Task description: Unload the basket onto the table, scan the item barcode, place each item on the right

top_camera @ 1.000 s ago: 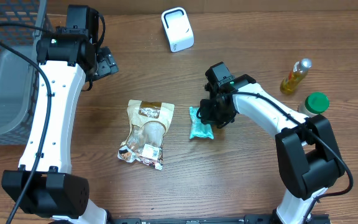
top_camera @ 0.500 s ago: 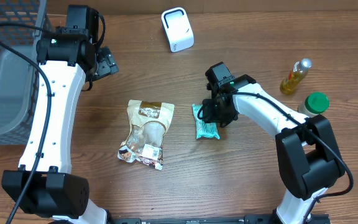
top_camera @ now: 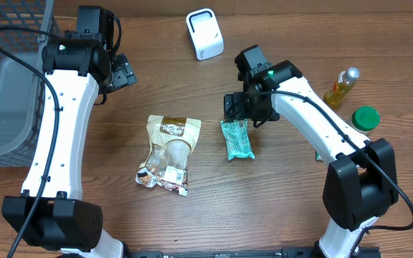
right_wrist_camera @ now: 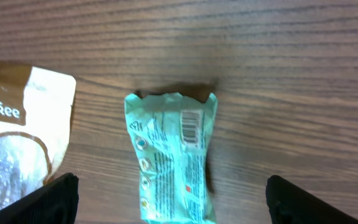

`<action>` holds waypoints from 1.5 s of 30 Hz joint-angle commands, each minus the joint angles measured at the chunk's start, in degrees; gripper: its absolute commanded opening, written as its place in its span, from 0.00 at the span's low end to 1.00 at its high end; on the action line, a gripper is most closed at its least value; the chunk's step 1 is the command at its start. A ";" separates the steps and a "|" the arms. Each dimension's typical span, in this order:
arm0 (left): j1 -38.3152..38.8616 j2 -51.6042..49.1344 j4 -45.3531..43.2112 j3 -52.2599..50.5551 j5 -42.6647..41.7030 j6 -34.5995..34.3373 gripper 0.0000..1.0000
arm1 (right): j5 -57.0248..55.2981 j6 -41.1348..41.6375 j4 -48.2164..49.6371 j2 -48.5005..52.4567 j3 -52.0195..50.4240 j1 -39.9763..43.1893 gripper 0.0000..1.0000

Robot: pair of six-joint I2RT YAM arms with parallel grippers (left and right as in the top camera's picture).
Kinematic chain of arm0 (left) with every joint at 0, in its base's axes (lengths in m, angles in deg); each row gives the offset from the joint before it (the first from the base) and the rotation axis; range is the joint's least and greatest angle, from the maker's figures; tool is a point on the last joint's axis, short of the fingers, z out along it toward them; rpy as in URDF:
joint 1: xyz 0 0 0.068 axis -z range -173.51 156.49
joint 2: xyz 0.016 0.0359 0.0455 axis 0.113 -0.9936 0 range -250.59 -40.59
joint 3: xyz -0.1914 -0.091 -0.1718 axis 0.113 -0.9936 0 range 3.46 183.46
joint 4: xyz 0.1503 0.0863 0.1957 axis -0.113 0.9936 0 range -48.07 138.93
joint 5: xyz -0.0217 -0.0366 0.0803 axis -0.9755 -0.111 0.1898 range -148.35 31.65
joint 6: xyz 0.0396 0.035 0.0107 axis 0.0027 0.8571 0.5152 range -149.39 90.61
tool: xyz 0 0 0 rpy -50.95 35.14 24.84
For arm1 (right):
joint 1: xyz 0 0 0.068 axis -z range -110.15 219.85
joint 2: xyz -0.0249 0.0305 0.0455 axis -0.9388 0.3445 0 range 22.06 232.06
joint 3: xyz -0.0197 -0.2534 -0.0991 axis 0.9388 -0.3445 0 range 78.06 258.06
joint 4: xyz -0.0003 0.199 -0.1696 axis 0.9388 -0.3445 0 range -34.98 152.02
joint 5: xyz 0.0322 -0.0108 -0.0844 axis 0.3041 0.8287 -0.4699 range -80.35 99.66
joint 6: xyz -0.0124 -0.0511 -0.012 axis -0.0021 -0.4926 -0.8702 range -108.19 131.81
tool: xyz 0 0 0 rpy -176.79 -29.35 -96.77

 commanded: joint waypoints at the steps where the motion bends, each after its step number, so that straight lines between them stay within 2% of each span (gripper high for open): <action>1: 0.76 0.76 -0.09 1.07 0.76 1.07 1.00 | -0.61 -0.20 -3.21 -1.31 0.68 0.07 0.88; 2: 0.76 0.76 -0.09 1.07 0.79 1.07 1.00 | 0.20 -0.22 -3.63 -1.31 0.46 0.07 0.79; 5: 0.76 0.76 -0.09 1.07 0.79 1.07 1.00 | 6.88 -2.49 -4.00 -1.31 -0.55 0.07 0.43; 9: 0.76 0.76 -0.09 1.07 0.79 1.07 0.99 | 13.31 -4.66 -2.93 -1.31 -2.49 0.07 0.08; 10: 0.76 0.76 -0.09 1.07 0.79 1.07 0.99 | 14.08 -4.66 -2.43 -1.31 -3.15 0.07 0.04; 17: 0.76 0.76 -0.09 1.07 0.76 1.07 1.00 | 18.16 -5.05 0.90 -1.31 -7.28 0.07 0.04; 22: 0.76 0.76 -0.09 1.07 0.79 1.07 1.00 | 24.76 -10.60 3.15 -1.31 -10.88 0.15 0.04; 32: 0.76 0.76 -0.09 1.07 0.76 1.07 0.99 | 26.82 -10.69 7.41 -1.29 -16.31 3.48 0.04; 41: 0.76 0.76 -0.09 1.07 0.79 1.07 0.99 | 34.93 -10.01 18.25 -0.83 -26.97 7.26 0.04; 45: 0.76 0.76 -0.09 1.07 0.79 1.07 1.00 | 35.12 -5.73 24.52 1.42 -32.24 7.26 0.04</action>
